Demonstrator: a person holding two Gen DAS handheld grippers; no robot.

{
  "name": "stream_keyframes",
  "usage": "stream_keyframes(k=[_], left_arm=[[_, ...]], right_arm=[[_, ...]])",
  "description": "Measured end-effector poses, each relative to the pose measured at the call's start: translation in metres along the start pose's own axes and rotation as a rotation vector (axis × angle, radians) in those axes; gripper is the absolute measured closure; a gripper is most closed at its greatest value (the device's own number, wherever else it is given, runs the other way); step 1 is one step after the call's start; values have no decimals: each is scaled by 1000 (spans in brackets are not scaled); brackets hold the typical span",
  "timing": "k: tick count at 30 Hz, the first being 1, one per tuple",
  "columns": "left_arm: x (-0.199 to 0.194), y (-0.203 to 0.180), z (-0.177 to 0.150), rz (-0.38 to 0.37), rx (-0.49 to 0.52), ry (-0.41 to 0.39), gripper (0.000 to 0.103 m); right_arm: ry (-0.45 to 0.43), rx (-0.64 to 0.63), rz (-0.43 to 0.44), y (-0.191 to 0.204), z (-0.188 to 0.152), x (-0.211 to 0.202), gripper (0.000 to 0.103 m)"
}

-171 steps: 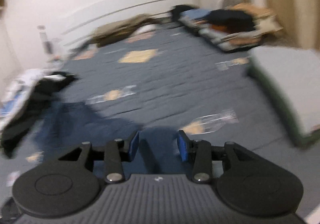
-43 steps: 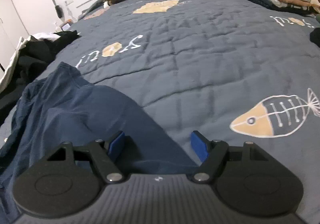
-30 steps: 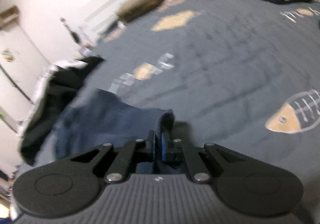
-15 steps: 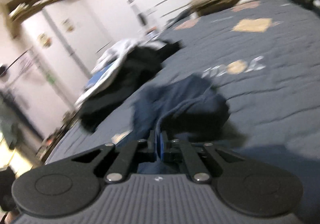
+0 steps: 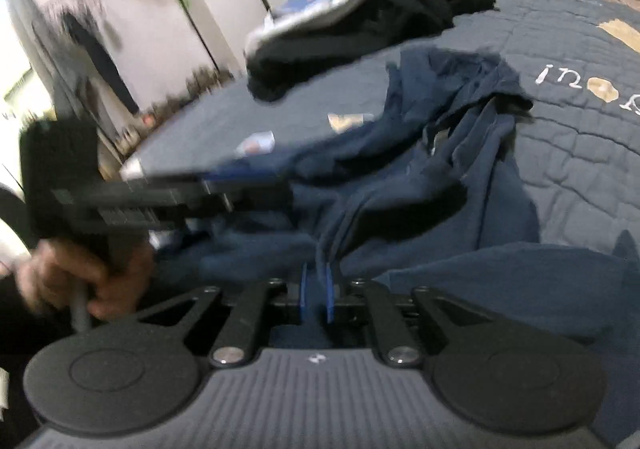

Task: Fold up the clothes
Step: 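Grasp the navy garment with the left gripper while the right gripper releases and repositions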

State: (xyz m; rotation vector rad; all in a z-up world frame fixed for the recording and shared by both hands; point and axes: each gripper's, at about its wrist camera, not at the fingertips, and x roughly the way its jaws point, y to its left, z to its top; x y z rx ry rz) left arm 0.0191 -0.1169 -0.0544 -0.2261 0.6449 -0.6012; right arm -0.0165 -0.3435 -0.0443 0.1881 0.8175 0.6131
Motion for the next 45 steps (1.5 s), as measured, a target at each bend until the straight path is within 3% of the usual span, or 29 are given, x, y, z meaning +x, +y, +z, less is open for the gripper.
stream_keyframes(k=[3, 5, 8, 12, 17, 18, 20, 22, 25, 32, 38, 45], left_arm=[[1, -11, 3, 11, 49, 7, 37], [5, -20, 6, 22, 84, 22, 36], [19, -35, 6, 45, 145, 49, 36], [53, -50, 8, 108, 230, 97, 36], [96, -63, 5, 183, 352, 151, 37], [102, -65, 4, 179, 379, 176, 42], [111, -67, 1, 186, 421, 217, 94], [107, -60, -1, 202, 403, 207, 94], [85, -44, 1, 191, 357, 184, 97], [-22, 7, 19, 202, 254, 79, 98], [-89, 18, 8, 151, 210, 38, 98], [-157, 22, 7, 84, 210, -19, 99]], right_arm=[[-74, 35, 32, -10, 9, -29, 82], [-179, 73, -26, -23, 12, -46, 61], [-263, 161, -111, -41, 4, -51, 56], [-248, 216, -217, -61, 0, -44, 55], [-257, 244, -249, -78, -4, -40, 55], [-264, 250, -248, -80, -5, -41, 54], [-284, 273, -245, -87, -5, -42, 54], [-301, 297, -237, -93, -5, -44, 53], [-317, 296, -237, -97, -3, -43, 53], [-290, 201, -246, -84, 8, -33, 53], [-218, -64, -233, -39, 23, -1, 50], [-254, -428, -220, 19, 27, 38, 35]])
